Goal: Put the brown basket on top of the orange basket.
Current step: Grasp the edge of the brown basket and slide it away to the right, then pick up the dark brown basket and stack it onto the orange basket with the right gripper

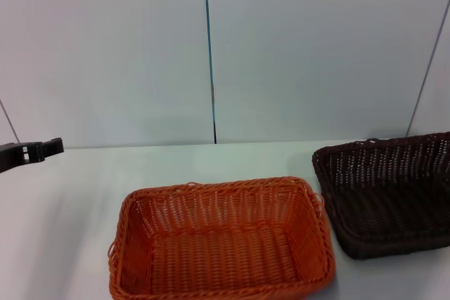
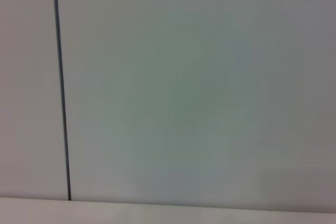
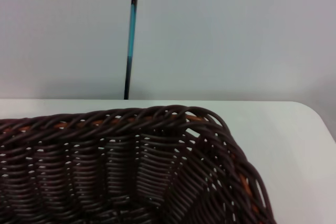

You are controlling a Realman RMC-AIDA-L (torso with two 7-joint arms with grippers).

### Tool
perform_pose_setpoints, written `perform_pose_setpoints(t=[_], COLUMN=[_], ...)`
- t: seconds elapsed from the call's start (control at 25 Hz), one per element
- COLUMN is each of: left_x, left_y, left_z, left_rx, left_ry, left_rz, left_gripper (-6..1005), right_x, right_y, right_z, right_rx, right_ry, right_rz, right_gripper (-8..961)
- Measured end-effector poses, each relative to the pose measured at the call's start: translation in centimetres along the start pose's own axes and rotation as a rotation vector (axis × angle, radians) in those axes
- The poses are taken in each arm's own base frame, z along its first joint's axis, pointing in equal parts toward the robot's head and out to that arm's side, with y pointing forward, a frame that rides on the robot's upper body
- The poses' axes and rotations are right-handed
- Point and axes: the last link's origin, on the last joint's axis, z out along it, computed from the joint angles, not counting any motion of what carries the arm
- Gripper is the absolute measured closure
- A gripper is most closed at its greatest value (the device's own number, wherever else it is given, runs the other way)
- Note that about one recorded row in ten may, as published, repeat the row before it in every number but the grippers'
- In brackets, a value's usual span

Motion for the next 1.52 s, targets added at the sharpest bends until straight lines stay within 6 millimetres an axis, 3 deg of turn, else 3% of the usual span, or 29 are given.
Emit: perform_pose_setpoints(t=[0.2, 0.4, 0.64, 0.72, 1.08, 1.52], left_x=[0.1, 0.1, 0.2, 0.2, 0.2, 0.2], left_y=[-0.1, -0.1, -0.2, -0.2, -0.6, -0.8], left_z=[0.0, 0.0, -0.1, -0.2, -0.2, -0.2], left_rx=[0.002, 0.002, 0.005, 0.006, 0.013, 0.016], left_ry=[0.002, 0.002, 0.006, 0.006, 0.009, 0.008], left_rz=[-0.001, -0.001, 0.0, -0.001, -0.006, -0.01], left_gripper=[91, 91, 91, 91, 90, 90], right_x=[-0.1, -0.4, -0.6, -0.8, -1.8, 0.2], right_y=[-0.2, -0.4, -0.3, -0.1, 1.5, 2.8], right_z=[0.0, 0.1, 0.1, 0.1, -0.1, -2.7], right_rx=[0.003, 0.01, 0.009, 0.008, 0.005, -0.047], right_ry=[-0.001, 0.005, 0.001, 0.0, 0.007, -0.054], right_rz=[0.0, 0.003, 0.005, 0.013, 0.077, 0.077], right_gripper=[424, 531, 559, 613, 627, 671])
